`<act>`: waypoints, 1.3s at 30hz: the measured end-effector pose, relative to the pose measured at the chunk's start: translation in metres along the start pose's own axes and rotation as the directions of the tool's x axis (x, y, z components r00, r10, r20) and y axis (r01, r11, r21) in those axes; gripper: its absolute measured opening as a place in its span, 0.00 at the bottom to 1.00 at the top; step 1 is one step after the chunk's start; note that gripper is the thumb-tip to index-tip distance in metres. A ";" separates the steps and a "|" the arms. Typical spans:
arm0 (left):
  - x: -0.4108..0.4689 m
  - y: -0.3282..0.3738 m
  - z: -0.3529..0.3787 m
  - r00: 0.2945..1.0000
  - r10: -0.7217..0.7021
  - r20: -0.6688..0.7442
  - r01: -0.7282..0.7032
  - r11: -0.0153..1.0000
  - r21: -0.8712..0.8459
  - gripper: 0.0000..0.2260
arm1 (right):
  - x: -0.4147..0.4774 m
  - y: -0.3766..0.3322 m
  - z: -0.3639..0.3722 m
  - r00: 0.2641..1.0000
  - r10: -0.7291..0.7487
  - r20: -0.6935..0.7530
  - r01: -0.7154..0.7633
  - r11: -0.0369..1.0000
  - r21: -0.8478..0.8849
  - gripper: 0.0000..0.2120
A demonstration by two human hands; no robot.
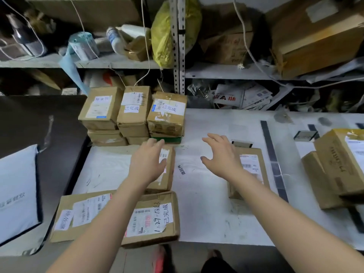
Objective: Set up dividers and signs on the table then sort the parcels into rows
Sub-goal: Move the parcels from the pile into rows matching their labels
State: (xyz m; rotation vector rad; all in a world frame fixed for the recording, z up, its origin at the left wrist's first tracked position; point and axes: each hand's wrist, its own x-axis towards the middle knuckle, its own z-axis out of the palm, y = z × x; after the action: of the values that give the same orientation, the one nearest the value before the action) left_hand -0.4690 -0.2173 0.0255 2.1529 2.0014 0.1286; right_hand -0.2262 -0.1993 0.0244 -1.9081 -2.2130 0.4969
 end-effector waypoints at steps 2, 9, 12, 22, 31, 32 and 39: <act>-0.001 -0.035 -0.002 1.000 -0.007 -0.002 0.007 0.999 0.031 0.25 | 0.003 -0.027 0.009 1.000 0.011 0.025 -0.011 1.000 -0.013 0.29; -0.001 -0.119 0.025 0.995 -0.033 0.098 0.042 0.995 -0.092 0.28 | 0.014 -0.094 0.071 0.983 0.151 0.105 -0.164 0.979 0.118 0.32; -0.003 -0.129 0.046 0.970 -0.054 0.236 0.111 0.966 -0.233 0.31 | 0.013 -0.107 0.098 0.950 0.262 0.169 -0.294 0.932 0.212 0.33; -0.009 -0.115 0.079 0.962 -0.012 0.272 0.217 0.636 -0.741 0.22 | 0.004 -0.120 0.129 0.866 0.446 0.224 -0.488 0.661 0.571 0.25; -0.004 -0.066 0.031 0.988 0.020 0.151 0.116 0.544 -0.831 0.17 | -0.008 -0.100 0.065 0.885 0.449 0.122 -0.399 0.597 0.697 0.20; -0.005 -0.055 0.024 0.990 0.041 0.138 0.094 0.544 -0.834 0.16 | -0.013 -0.093 0.054 0.887 0.449 0.107 -0.384 0.590 0.710 0.20; -0.018 0.071 -0.018 0.988 0.146 0.051 -0.040 0.563 -0.825 0.16 | -0.070 -0.012 -0.031 0.880 0.474 -0.026 -0.301 0.599 0.742 0.16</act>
State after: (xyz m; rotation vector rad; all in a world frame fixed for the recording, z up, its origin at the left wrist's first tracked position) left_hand -0.4045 -0.2384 0.0587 1.5600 1.3107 0.7783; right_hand -0.2154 -0.2656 0.0638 -1.8303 -1.1386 0.9909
